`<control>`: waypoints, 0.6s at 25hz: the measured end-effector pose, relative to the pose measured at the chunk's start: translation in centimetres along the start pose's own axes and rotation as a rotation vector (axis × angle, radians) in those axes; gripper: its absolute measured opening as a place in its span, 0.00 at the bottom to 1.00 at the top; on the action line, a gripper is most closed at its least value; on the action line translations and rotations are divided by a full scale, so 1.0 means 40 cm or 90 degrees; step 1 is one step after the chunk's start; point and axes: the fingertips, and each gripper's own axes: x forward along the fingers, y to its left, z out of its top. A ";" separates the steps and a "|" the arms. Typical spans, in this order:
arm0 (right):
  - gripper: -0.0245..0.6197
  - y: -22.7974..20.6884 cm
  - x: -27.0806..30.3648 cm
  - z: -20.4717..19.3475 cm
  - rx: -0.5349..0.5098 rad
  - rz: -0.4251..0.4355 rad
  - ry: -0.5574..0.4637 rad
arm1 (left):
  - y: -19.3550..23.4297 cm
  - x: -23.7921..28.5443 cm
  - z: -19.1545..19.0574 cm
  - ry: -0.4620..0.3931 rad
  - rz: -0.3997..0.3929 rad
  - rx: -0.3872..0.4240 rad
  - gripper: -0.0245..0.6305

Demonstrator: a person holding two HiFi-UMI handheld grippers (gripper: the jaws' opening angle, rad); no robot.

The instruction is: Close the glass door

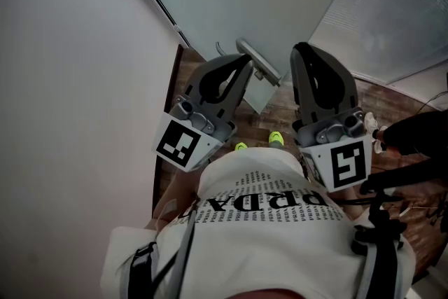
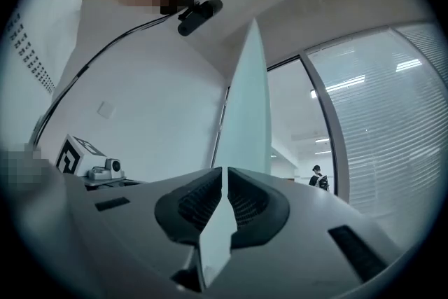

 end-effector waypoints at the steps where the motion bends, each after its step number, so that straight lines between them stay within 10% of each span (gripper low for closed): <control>1: 0.04 -0.008 -0.004 0.007 -0.005 -0.007 -0.003 | 0.001 0.000 -0.002 0.000 0.000 -0.002 0.03; 15: 0.15 -0.059 0.016 -0.094 -0.054 -0.065 0.098 | -0.009 0.005 -0.011 0.006 -0.022 -0.014 0.03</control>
